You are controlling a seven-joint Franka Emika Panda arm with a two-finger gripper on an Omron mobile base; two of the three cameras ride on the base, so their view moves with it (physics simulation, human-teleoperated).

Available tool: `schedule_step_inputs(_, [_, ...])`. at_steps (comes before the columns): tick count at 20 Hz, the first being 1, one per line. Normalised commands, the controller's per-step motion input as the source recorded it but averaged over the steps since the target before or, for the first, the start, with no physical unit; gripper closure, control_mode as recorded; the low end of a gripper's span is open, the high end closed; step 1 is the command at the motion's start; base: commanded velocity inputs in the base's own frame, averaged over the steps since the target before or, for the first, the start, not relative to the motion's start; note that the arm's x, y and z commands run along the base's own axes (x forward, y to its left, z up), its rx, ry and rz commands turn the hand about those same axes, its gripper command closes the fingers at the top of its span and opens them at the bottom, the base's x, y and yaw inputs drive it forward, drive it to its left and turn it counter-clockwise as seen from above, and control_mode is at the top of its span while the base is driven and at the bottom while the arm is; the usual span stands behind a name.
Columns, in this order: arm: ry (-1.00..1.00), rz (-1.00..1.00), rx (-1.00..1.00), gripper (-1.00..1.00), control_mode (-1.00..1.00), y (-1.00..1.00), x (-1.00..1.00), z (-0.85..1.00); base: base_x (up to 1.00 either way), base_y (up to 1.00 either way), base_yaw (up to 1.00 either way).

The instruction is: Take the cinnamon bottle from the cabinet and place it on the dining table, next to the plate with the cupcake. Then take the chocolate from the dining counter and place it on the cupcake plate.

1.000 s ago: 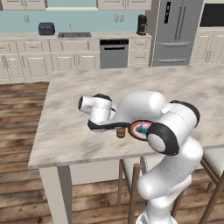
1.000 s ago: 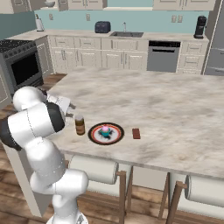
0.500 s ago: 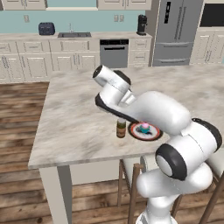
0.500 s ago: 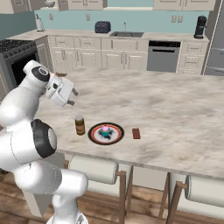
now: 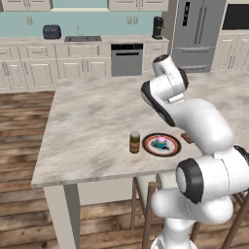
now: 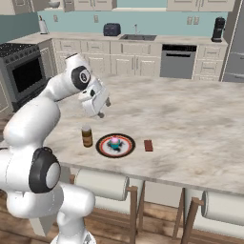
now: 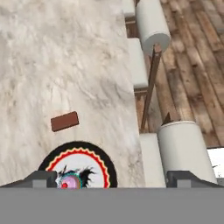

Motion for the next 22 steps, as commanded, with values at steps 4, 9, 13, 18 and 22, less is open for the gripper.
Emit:
schedule_step_inputs(4, [0.0, -0.37, 0.23, -1.0, -1.0, -0.76, 0.46, 0.0, 0.0, 0.0, 0.0])
schedule_step_inputs(9, [0.0, -0.52, 0.18, -1.0, -1.0, -0.53, 0.67, -0.04, 0.0, 0.0, 0.0])
schedule_step_inputs(13, [-0.05, -0.7, 0.07, -1.0, -1.0, -0.26, 0.32, -0.51, 0.0, 0.0, 0.0])
schedule_step_inputs(18, [-0.11, -0.66, 0.0, -1.0, -1.0, -0.05, 0.13, -0.63, 0.0, 0.0, 0.0])
schedule_step_inputs(22, [-0.08, -0.44, 0.0, -1.0, -1.0, -0.06, 0.0, -0.77, 0.0, 0.0, 0.0])
